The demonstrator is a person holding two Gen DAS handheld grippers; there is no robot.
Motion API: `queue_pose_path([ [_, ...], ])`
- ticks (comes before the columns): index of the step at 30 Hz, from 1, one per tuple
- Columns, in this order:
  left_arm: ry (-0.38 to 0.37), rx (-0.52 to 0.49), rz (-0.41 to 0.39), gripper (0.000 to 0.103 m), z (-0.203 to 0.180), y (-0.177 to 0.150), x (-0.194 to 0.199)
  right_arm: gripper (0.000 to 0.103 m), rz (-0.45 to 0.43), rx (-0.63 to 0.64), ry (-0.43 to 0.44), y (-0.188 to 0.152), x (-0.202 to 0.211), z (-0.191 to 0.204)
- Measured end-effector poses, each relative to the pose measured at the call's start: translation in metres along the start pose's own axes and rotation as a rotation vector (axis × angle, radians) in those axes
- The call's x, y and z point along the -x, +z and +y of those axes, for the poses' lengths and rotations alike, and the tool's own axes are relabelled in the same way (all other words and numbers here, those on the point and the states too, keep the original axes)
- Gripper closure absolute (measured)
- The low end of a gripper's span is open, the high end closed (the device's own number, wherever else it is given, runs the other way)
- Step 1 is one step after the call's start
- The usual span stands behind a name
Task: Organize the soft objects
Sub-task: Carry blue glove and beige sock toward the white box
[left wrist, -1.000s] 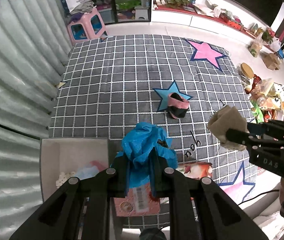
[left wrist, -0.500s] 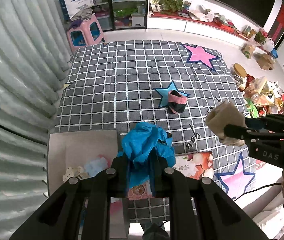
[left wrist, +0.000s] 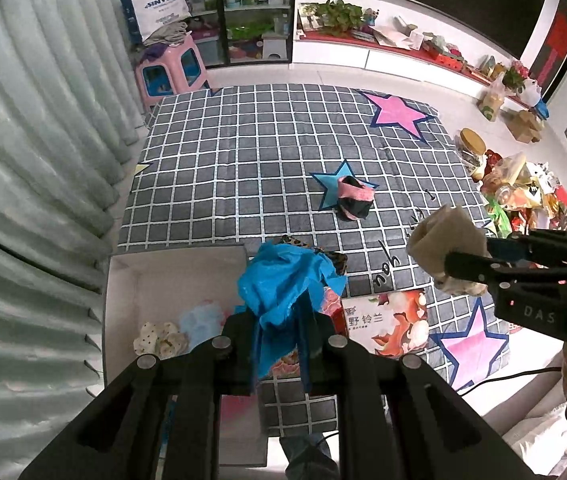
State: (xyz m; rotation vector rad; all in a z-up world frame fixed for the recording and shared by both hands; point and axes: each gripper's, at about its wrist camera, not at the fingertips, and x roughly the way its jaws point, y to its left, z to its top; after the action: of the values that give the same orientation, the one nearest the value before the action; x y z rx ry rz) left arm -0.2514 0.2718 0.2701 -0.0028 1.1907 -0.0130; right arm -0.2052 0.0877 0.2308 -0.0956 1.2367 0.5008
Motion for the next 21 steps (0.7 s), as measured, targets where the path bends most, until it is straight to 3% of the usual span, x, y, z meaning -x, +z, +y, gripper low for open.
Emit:
queue_pose_path([
  [21,0.036,0.1,-0.01,0.086,0.046,-0.028,0.017,0.066,0.018,0.119,0.05,0.004,-0.007,0.065],
])
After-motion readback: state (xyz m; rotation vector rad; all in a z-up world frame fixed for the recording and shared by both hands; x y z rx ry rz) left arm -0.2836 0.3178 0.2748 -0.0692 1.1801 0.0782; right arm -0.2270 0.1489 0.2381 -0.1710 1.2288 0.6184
